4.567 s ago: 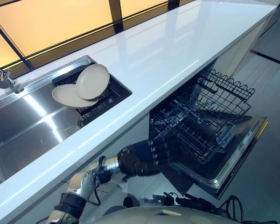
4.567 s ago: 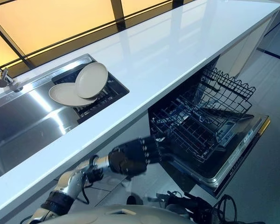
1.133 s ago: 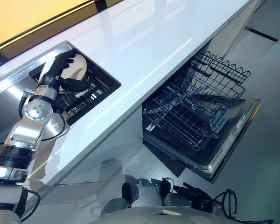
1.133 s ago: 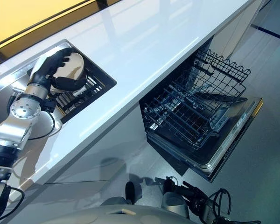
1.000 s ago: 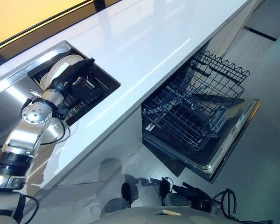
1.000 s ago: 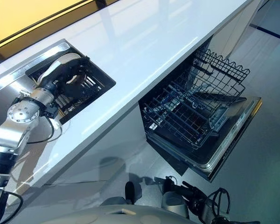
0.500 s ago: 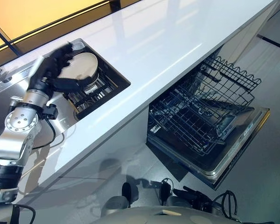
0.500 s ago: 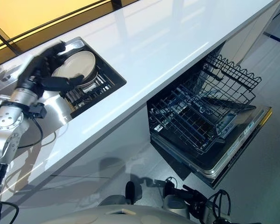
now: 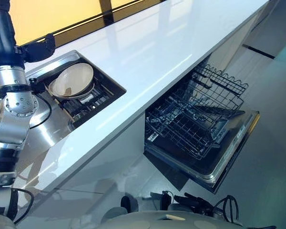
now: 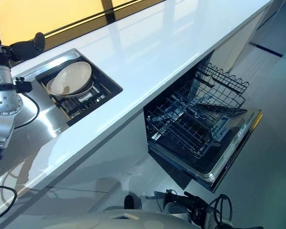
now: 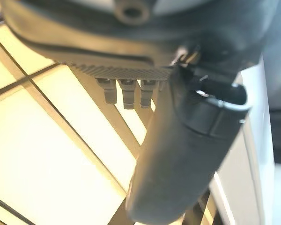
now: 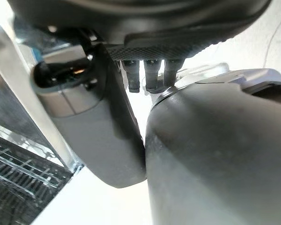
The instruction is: Pick up plates and place into dishwasher.
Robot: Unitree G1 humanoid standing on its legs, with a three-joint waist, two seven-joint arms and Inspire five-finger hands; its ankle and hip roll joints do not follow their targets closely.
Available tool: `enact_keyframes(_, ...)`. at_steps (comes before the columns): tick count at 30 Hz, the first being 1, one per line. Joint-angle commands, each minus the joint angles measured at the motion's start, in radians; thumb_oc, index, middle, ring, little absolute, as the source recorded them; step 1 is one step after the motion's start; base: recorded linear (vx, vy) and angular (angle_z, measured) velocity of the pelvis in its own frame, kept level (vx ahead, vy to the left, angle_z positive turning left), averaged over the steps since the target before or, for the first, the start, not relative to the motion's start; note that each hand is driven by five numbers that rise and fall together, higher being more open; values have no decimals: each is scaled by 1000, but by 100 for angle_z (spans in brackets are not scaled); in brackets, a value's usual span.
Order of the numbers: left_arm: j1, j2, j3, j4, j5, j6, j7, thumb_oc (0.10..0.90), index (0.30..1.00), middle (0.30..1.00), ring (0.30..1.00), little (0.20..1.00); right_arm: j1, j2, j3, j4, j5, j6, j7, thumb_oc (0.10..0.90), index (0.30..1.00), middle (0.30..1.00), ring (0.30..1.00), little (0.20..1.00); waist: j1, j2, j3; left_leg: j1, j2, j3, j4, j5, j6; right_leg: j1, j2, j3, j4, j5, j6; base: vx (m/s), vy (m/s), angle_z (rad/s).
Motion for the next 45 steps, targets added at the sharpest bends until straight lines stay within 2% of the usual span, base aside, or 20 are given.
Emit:
enact_keyframes(1, -213, 75, -32, 75, 4, 25, 4, 800, 900, 900, 900, 900, 35, -28, 36, -18, -12, 12, 20, 800, 900, 900, 900, 900, -23, 54, -10, 5, -79, 45, 43, -146, 75, -47, 79, -6, 162, -165, 10, 47, 12, -2)
enact_keyframes(2, -224, 71, -49, 86, -16, 36, -12, 800, 900, 900, 900, 900, 36, -29, 36, -22, -11, 13, 20, 800, 900, 900, 900, 900, -26, 54, -8, 1, -79, 48, 51, -149, 76, -51, 79, -2, 169, -168, 10, 41, 4, -7)
enact_keyframes(5, -268, 3, -99, 141, -217, 100, -99, 800, 900, 900, 900, 900, 30, -32, 48, -53, 8, 30, 7, 800, 900, 900, 900, 900, -38, 52, 10, -17, -77, 58, 96, -168, 90, -81, 77, 13, 224, -186, 11, 18, -10, -16)
enact_keyframes(6, -272, 0, -101, 144, -229, 104, -103, 800, 900, 900, 900, 900, 30, -31, 48, -54, 9, 31, 7, 800, 900, 900, 900, 900, -38, 52, 11, -19, -77, 58, 99, -170, 90, -84, 77, 14, 228, -188, 11, 9, -22, -11)
enact_keyframes(8, -291, -57, -110, 183, -321, 133, -135, 800, 900, 900, 900, 900, 23, -26, 51, -50, 16, 28, 2, 800, 900, 900, 900, 900, -43, 48, 22, -28, -79, 61, 125, -181, 96, -95, 76, 19, 244, -189, 12, 13, -31, -8)
enact_keyframes(10, -303, -104, -111, 225, -373, 148, -144, 800, 900, 900, 900, 900, 20, -27, 54, -44, 22, 25, 2, 800, 900, 900, 900, 900, -47, 44, 27, -34, -85, 65, 146, -189, 98, -96, 78, 24, 237, -181, 10, 27, -34, -5)
enact_keyframes(13, -312, -139, -112, 278, -370, 148, -133, 800, 900, 900, 900, 900, 21, -23, 55, -39, 26, 19, -3, 800, 900, 900, 900, 900, -51, 39, 28, -39, -95, 71, 165, -197, 97, -83, 84, 33, 199, -161, 7, 33, -24, -5)
enact_keyframes(19, -308, -127, -109, 326, -329, 148, -140, 800, 900, 900, 900, 900, 21, -30, 54, -35, 8, 22, 1, 800, 900, 900, 900, 900, -51, 40, 26, -47, -99, 81, 178, -202, 91, -74, 90, 39, 168, -149, 5, 12, -7, -7)
enact_keyframes(22, -304, -106, -117, 320, -318, 172, -161, 800, 900, 900, 900, 900, 18, -35, 47, -33, 1, 19, 5, 800, 900, 900, 900, 900, -48, 43, 31, -54, -98, 74, 187, -203, 91, -76, 89, 39, 178, -157, 3, 0, 0, 0)
enact_keyframes(26, -294, -84, -132, 317, -186, 206, -189, 800, 900, 900, 900, 900, 12, -39, 45, -28, 0, 12, 9, 800, 900, 900, 900, 900, -43, 44, 36, -57, -95, 63, 188, -202, 91, -80, 88, 31, 197, -169, -2, 0, 0, 0)
enact_keyframes(31, -306, -35, -167, 327, -14, 225, -169, 800, 900, 900, 900, 900, 8, -41, 45, -13, 4, -4, 14, 800, 900, 900, 900, 900, -40, 46, 35, -54, -95, 53, 183, -199, 92, -80, 88, 22, 206, -176, -5, 0, 0, 0)
enact_keyframes(37, -355, 44, -252, 343, 147, 254, -167, 800, 900, 900, 900, 900, 13, -53, 44, -13, -3, 0, 16, 800, 900, 900, 900, 900, -45, 51, 29, -47, -90, 51, 171, -195, 87, -75, 89, 19, 205, -178, -7, 22, -3, 3)
enact_keyframes(40, -368, 54, -281, 355, 181, 258, -150, 800, 900, 900, 900, 900, 14, -59, 43, -12, -3, 1, 20, 800, 900, 900, 900, 900, -50, 51, 33, -45, -88, 52, 168, -194, 86, -76, 89, 23, 207, -178, -7, 22, 1, 0)
enact_keyframes(45, -369, 39, -291, 390, 157, 254, -42, 800, 900, 900, 900, 900, 16, -69, 42, -14, -2, 3, 22, 800, 900, 900, 900, 900, -63, 52, 48, -52, -85, 55, 162, -189, 84, -89, 93, 38, 210, -174, -6, 18, 8, -5)
